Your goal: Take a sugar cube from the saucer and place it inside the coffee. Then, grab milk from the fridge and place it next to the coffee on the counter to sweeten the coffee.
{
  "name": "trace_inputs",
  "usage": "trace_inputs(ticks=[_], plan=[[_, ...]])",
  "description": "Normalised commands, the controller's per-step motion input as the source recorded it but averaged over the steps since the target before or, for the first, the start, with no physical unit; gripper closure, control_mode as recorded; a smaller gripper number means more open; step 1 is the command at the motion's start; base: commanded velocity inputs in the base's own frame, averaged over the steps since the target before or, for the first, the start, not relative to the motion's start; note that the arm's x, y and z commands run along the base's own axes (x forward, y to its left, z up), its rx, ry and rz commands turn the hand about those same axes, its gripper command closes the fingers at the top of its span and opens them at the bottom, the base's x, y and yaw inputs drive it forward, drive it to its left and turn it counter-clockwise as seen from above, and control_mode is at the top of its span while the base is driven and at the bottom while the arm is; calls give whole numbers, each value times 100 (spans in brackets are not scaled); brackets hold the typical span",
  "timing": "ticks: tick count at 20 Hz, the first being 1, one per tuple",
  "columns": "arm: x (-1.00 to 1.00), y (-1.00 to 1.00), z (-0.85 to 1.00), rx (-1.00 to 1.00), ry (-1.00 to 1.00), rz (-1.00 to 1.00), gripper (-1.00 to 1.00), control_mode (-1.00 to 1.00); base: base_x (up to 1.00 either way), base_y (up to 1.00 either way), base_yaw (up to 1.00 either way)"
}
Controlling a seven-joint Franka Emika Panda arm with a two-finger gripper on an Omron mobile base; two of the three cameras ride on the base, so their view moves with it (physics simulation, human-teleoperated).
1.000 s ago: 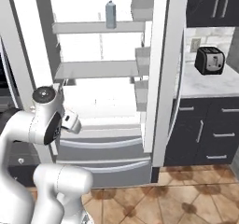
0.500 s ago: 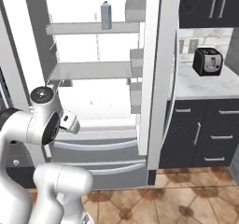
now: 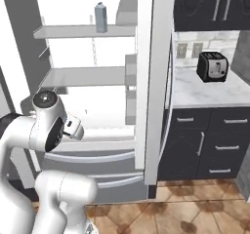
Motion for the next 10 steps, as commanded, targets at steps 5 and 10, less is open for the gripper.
trace_inputs(ticks=[5,10], plan=[[0,0,0,0,0,0,-100,100,86,0,4],[0,0,0,0,0,0,-100,100,68,-9,6]])
